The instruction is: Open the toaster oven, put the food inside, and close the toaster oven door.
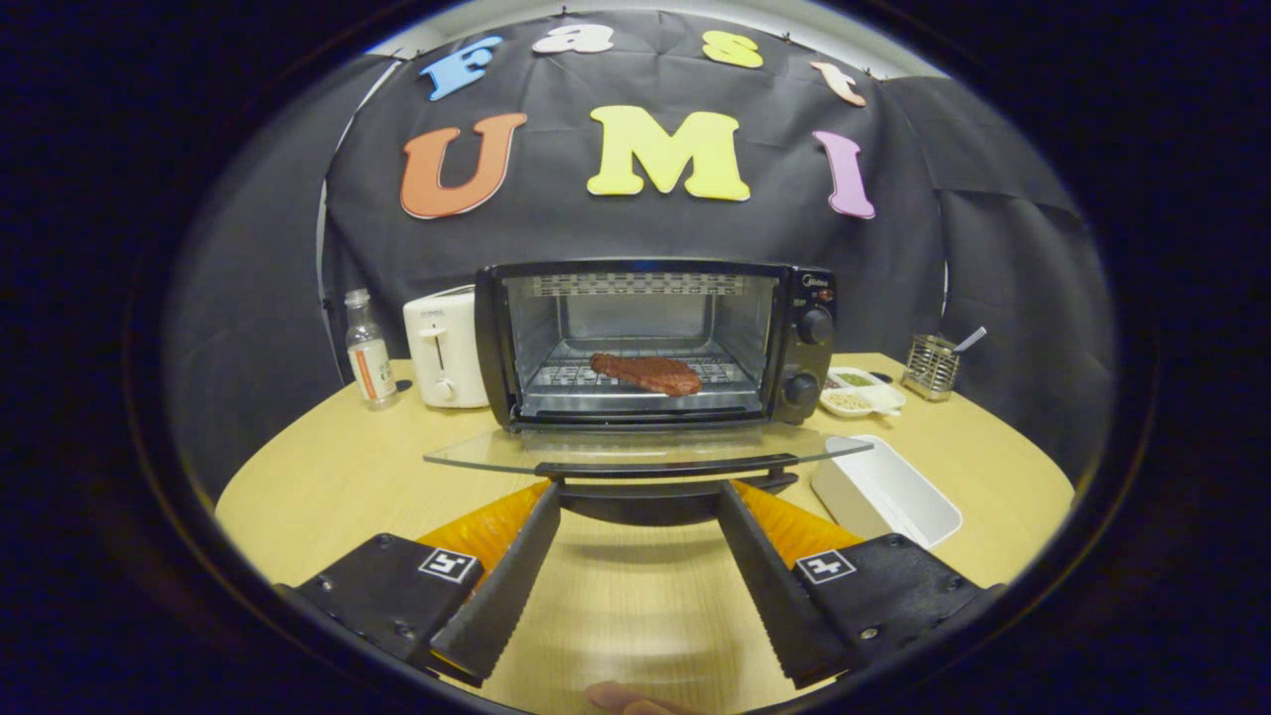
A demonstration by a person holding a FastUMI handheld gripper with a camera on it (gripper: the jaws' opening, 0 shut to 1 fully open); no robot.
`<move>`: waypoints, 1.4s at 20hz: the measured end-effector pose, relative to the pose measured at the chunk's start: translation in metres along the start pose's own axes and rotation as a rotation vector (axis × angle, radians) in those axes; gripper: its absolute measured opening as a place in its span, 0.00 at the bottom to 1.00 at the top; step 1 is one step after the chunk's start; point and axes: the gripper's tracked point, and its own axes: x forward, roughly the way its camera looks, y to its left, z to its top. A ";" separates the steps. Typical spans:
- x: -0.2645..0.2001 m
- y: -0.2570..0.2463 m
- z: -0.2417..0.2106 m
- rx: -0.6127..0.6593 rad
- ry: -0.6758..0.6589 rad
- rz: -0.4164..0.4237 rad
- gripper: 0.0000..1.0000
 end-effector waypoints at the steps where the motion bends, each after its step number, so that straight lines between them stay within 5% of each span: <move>1: -0.001 0.000 0.007 -0.011 -0.015 -0.005 1.00; 16: 0.030 -0.007 0.124 -0.119 -0.127 -0.012 1.00; 28: -0.171 -0.027 0.243 -0.053 -0.420 0.073 1.00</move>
